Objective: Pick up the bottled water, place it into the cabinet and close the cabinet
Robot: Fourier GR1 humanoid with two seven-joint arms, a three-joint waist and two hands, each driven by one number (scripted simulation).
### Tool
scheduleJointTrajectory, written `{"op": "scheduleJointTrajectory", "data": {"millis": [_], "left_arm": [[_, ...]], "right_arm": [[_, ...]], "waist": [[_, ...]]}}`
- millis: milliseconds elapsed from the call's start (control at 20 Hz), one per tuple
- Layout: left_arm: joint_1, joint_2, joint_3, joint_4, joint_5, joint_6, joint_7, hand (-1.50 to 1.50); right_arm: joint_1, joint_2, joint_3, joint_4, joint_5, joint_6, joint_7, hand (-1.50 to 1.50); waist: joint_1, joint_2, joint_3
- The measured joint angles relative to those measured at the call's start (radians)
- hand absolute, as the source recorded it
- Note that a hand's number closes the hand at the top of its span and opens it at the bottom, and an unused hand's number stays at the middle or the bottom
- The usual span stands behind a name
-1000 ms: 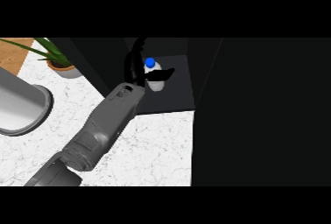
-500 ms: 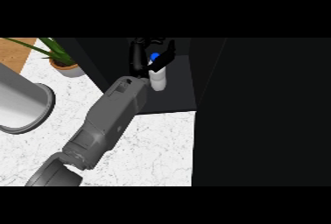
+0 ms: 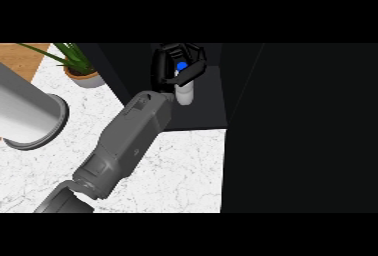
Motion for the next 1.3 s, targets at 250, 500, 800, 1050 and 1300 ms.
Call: {"op": "scheduleJointTrajectory", "data": {"millis": [250, 500, 800, 1050, 1300], "left_arm": [[0.103, -0.001, -0.103, -0.147, 0.090, -0.098, 0.047, -1.50], [0.261, -0.001, -0.222, -0.338, 0.154, -0.170, 0.082, -1.50], [0.494, 0.026, -0.353, -0.584, 0.157, -0.176, 0.113, -1.50], [0.727, 0.115, -0.415, -0.798, 0.134, -0.139, 0.091, -1.50], [0.941, 0.249, -0.424, -0.988, 0.140, -0.159, 0.052, -1.50]], "right_arm": [[0.009, 0.002, 0.027, -0.005, 0.008, -0.008, 0.010, -1.50], [0.022, 0.013, 0.076, -0.008, 0.019, -0.030, 0.014, -1.50], [0.040, 0.014, 0.104, -0.012, 0.030, -0.071, 0.018, -1.50], [0.053, 0.006, 0.114, -0.012, 0.039, -0.097, 0.000, -1.50], [0.042, -0.053, 0.131, -0.010, 0.051, -0.076, 0.004, 1.50]], "waist": [[0.006, -0.009, 0.000], [0.031, -0.017, -0.001], [0.061, -0.023, -0.001], [0.076, -0.025, -0.001], [0.086, -0.023, -0.002]]}}
